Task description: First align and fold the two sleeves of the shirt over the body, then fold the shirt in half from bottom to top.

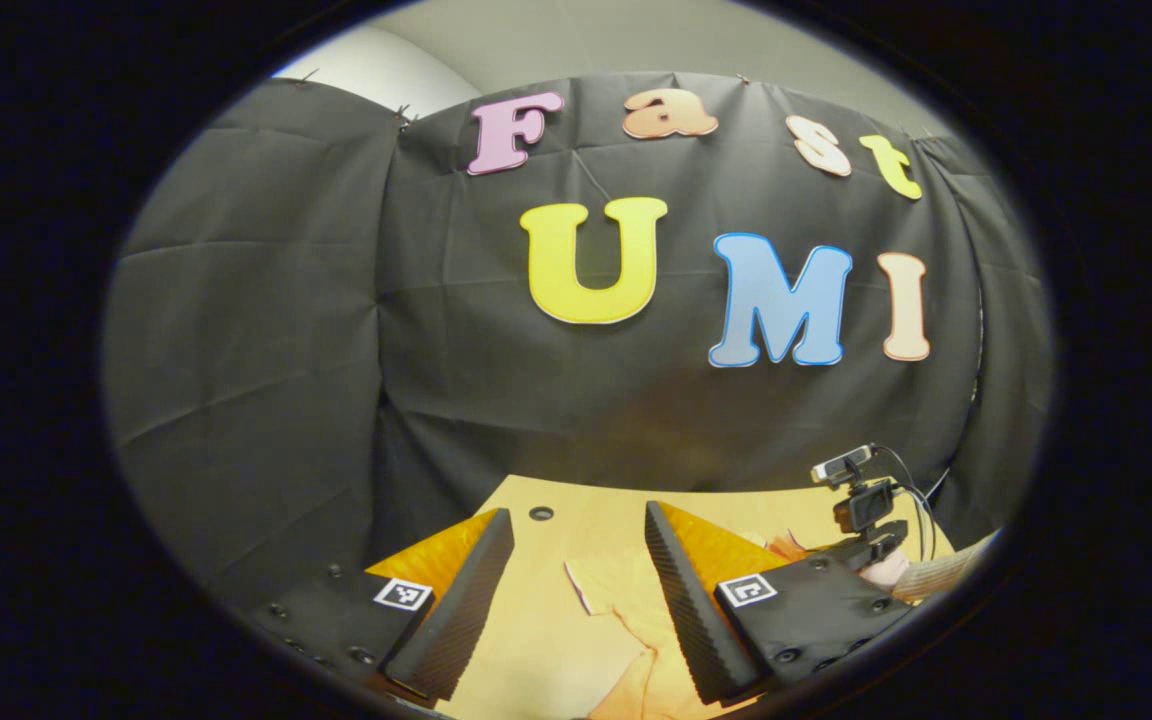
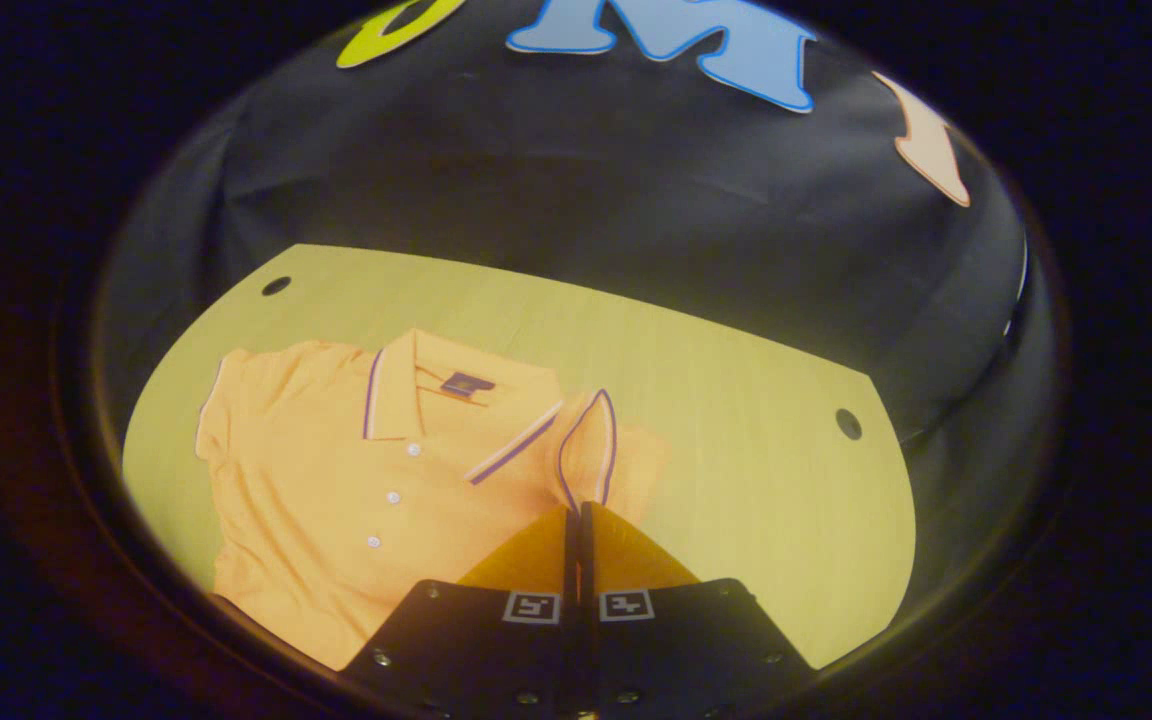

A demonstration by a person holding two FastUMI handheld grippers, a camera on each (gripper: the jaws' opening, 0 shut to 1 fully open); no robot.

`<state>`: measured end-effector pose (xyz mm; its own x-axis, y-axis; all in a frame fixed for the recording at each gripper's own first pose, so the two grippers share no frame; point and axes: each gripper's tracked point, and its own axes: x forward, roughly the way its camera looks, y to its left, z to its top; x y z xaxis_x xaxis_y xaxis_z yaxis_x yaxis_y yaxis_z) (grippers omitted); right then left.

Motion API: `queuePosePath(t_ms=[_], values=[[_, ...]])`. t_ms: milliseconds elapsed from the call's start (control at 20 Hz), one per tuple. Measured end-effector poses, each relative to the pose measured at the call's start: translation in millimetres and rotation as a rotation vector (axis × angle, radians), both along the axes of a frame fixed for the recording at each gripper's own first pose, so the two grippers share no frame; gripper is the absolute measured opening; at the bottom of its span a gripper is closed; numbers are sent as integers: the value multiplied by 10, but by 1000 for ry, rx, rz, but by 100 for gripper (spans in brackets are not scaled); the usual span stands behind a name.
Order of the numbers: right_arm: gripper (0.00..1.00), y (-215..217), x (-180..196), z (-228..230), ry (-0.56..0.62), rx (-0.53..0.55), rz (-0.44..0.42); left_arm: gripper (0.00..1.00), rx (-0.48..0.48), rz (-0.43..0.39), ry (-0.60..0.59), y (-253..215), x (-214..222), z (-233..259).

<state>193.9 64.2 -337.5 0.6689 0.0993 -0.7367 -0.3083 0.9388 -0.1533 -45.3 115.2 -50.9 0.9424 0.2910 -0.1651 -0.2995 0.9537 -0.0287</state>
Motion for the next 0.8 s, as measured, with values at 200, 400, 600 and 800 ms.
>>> queuePosePath(t_ms=[200,400,600,800], values=[[0,402,-155,-157,46,-4,90,89,6,44,3,157,-151,-3],[0,567,-276,-321,105,5,118,89,5,90,5,325,-297,-34],[10,659,-388,-336,160,74,112,89,-24,111,11,397,-356,-126],[89,675,-369,-177,132,130,90,88,-47,103,43,410,-267,-289]])
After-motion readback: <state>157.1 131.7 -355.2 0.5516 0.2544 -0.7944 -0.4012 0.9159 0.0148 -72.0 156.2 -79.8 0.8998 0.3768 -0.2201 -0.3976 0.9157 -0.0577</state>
